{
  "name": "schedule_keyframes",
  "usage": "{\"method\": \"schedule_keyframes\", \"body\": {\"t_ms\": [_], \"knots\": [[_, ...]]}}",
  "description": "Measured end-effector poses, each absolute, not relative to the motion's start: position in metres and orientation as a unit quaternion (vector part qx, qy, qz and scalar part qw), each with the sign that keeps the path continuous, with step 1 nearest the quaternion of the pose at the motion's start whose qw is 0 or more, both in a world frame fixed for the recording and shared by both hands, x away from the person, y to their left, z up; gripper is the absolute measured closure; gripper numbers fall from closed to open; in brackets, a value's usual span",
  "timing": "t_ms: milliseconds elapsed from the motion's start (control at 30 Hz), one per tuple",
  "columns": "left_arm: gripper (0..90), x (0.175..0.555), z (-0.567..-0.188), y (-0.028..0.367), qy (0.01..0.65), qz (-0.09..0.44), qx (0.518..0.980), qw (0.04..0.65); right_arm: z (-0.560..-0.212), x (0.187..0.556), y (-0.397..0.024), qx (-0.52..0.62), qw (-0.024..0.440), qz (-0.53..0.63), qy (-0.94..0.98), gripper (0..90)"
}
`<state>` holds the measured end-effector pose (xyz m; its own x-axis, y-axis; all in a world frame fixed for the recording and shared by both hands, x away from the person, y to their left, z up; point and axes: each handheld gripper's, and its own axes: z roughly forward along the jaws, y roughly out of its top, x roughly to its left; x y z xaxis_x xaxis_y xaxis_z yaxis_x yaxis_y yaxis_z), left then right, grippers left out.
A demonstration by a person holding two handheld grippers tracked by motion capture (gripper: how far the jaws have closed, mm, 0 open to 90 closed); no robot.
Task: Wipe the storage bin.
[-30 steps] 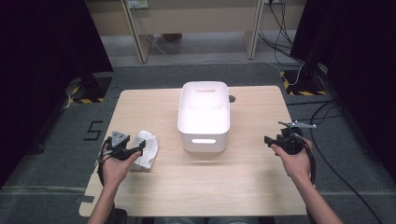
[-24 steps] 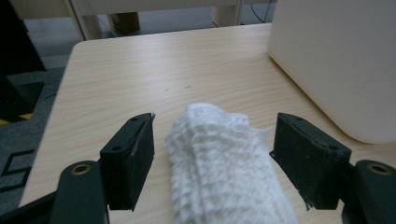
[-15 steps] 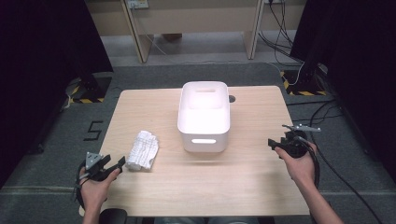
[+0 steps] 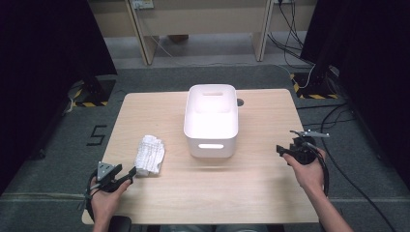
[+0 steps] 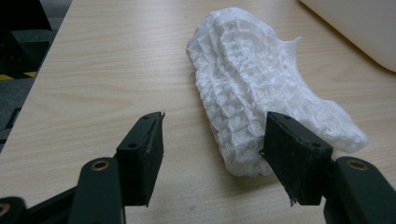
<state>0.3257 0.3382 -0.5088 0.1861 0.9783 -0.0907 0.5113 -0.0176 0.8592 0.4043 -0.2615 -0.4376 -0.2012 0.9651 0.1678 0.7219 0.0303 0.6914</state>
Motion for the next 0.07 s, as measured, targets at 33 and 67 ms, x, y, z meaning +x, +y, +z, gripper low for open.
{"method": "schedule_keyframes", "body": {"t_ms": [33, 67], "knots": [[38.0, 0.3257, -0.5088, 0.3382, 0.570, 0.286, 0.653, 0.408, -0.4376, 0.4043, -0.2615, 0.606, 0.178, 0.342, 0.695, 42.0], [38.0, 0.3254, -0.5086, 0.3382, 0.570, 0.288, 0.652, 0.408, -0.4381, 0.4044, -0.2614, 0.606, 0.177, 0.342, 0.696, 41.8]]}}
